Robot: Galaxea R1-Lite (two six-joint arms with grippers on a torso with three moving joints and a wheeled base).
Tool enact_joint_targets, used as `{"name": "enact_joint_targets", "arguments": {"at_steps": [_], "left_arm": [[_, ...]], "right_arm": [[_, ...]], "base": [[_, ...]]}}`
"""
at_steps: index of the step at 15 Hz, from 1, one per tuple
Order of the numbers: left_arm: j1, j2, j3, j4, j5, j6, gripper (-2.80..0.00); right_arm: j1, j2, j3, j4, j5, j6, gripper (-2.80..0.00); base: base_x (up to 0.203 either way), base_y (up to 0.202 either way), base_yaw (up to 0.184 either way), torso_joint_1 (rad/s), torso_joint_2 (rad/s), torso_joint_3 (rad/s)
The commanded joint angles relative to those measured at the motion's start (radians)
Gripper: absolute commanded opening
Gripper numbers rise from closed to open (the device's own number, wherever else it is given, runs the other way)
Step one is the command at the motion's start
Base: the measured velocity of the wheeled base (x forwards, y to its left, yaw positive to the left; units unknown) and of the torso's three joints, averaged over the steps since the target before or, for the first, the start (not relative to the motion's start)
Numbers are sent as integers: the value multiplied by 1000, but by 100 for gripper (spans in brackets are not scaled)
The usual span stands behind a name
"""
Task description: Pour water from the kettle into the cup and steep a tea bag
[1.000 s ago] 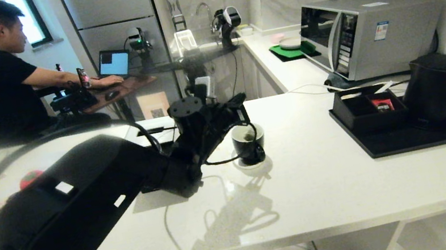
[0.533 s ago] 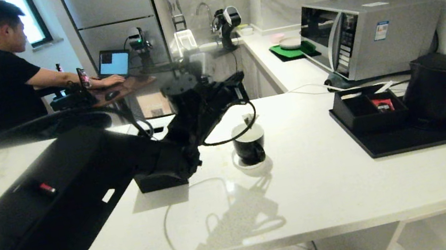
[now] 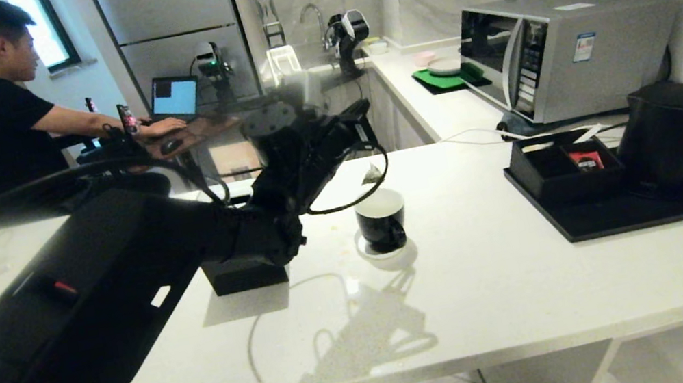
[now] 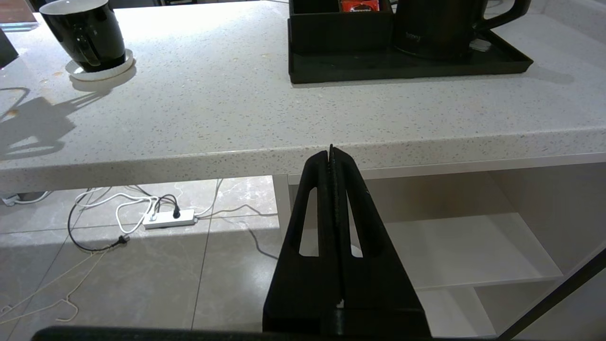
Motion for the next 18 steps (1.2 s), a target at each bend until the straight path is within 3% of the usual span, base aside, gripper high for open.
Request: {"name": "enact_joint_targets", "arguments": {"at_steps": [1, 6, 18], "left_arm": [[0, 6, 5, -7, 1, -2, -280], [-2, 12, 46, -26, 4, 0, -280], [0, 50, 343, -241, 8, 0, -280]], "right_arm": [[1, 1, 0, 0, 0, 0, -280], [2, 1, 0, 0, 0, 0, -280], [1, 1, 0, 0, 0, 0, -280]], "base": [[0, 0, 0, 0, 0, 0], [0, 0, 0, 0, 0, 0], [0, 0, 0, 0, 0, 0]]}}
